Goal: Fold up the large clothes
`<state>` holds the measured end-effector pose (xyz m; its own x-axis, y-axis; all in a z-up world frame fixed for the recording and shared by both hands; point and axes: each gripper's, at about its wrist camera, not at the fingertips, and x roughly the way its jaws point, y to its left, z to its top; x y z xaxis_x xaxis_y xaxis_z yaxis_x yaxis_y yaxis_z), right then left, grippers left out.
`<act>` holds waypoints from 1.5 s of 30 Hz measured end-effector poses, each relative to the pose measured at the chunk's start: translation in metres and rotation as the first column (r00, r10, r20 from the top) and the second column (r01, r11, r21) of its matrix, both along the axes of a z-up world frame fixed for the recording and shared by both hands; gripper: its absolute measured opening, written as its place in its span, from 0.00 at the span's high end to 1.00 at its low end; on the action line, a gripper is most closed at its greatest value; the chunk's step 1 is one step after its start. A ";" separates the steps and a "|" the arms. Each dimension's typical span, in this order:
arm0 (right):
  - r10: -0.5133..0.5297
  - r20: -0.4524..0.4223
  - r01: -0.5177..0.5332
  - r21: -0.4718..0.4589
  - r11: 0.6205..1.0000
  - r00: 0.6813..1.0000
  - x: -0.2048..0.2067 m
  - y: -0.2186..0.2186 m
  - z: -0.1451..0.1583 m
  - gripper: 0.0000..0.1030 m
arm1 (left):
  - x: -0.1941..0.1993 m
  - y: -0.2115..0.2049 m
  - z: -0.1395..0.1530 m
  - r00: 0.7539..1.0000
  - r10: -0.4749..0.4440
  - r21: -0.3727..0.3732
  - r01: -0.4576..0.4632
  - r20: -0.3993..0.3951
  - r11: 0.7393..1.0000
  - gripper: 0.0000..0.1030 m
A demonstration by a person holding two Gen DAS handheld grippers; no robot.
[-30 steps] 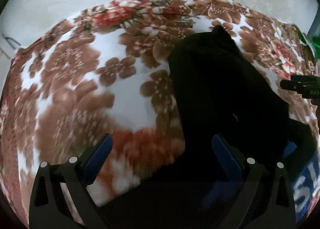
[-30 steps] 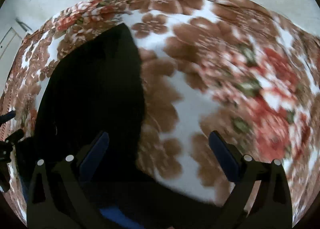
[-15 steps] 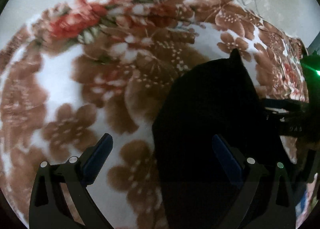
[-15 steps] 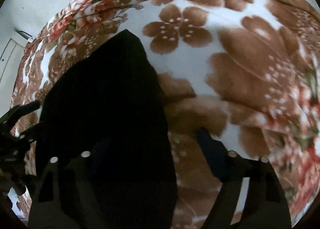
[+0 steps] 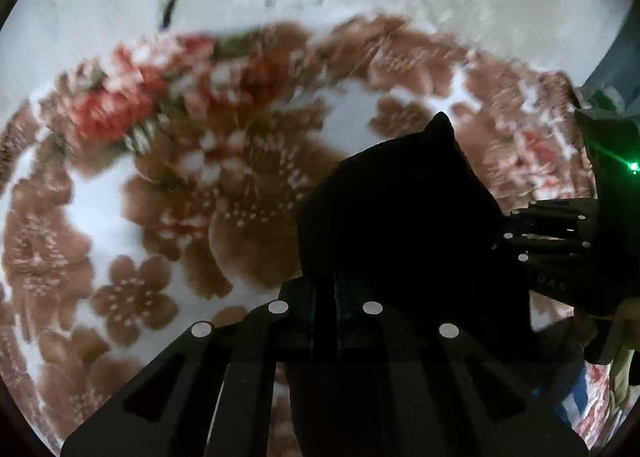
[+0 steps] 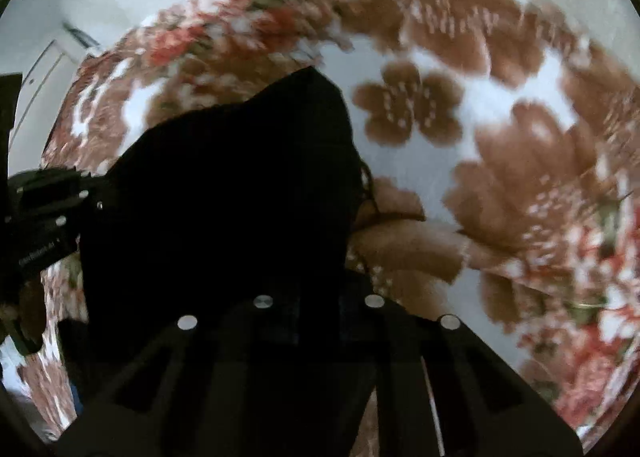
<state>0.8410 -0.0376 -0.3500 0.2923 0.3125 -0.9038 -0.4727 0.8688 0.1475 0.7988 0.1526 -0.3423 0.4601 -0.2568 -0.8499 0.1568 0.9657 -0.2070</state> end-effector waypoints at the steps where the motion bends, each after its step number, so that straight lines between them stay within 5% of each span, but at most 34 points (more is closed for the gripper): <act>1: 0.004 0.021 -0.004 0.007 1.000 1.000 -0.012 -0.002 0.016 0.88 | -0.007 0.000 0.009 1.000 0.001 -0.014 -0.001 0.008 1.000 0.95; 8: -0.009 0.072 0.003 0.075 0.997 0.997 -0.092 -0.018 0.081 0.88 | -0.087 0.000 0.069 0.997 0.002 -0.084 0.005 0.079 0.996 0.95; 14: 0.011 0.059 -0.016 0.089 0.996 0.998 -0.185 -0.036 0.088 0.84 | -0.190 -0.021 0.081 0.995 -0.058 -0.058 0.062 0.079 0.996 0.90; 18: 0.057 0.080 -0.059 0.024 0.998 0.995 -0.248 -0.043 0.067 0.82 | -0.254 -0.023 0.058 1.000 -0.017 -0.131 0.019 0.017 0.991 0.89; 27: 0.062 -0.094 -0.059 0.025 0.998 0.994 -0.348 -0.075 -0.013 0.66 | -0.350 -0.035 -0.029 0.990 0.068 -0.159 -0.087 -0.121 0.983 0.86; 29: 0.069 -0.110 -0.068 0.014 0.998 0.992 -0.365 -0.080 -0.022 0.60 | -0.361 -0.040 -0.040 0.988 0.072 -0.153 -0.092 -0.135 0.984 0.84; 30: 0.079 -0.114 -0.080 -0.002 0.997 0.990 -0.373 -0.083 -0.027 0.50 | -0.367 -0.043 -0.046 0.988 0.067 -0.141 -0.087 -0.138 0.986 0.84; 31: 0.078 -0.111 -0.080 -0.012 0.997 0.991 -0.377 -0.085 -0.028 0.29 | -0.371 -0.045 -0.049 0.989 0.064 -0.127 -0.081 -0.136 0.989 0.83; 33: 0.049 -0.093 -0.052 -0.028 0.998 0.994 -0.384 -0.094 -0.028 0.06 | -0.376 -0.047 -0.053 0.990 0.064 -0.100 -0.077 -0.128 0.992 0.77; 36: 0.019 -0.118 -0.018 0.009 1.000 0.993 -0.388 -0.117 -0.025 0.06 | -0.380 -0.045 -0.049 0.992 0.045 -0.099 -0.058 -0.122 0.993 0.66; 37: 0.004 -0.116 -0.004 0.005 1.000 0.993 -0.387 -0.123 -0.023 0.06 | -0.381 -0.046 -0.047 0.992 0.040 -0.092 -0.051 -0.119 0.994 0.55; 38: -0.011 -0.113 0.011 0.005 1.000 0.994 -0.386 -0.130 -0.021 0.06 | -0.383 -0.046 -0.044 0.992 0.037 -0.066 -0.045 -0.120 0.997 0.30; 39: -0.027 -0.110 0.028 0.004 1.000 0.994 -0.384 -0.135 -0.020 0.06 | -0.386 -0.044 -0.040 0.993 0.040 -0.036 -0.045 -0.113 0.998 0.21; 45: -0.154 -0.066 0.154 -0.005 0.988 0.986 -0.346 -0.148 -0.002 0.06 | -0.402 -0.023 -0.005 0.998 0.025 0.029 -0.024 -0.051 0.999 0.21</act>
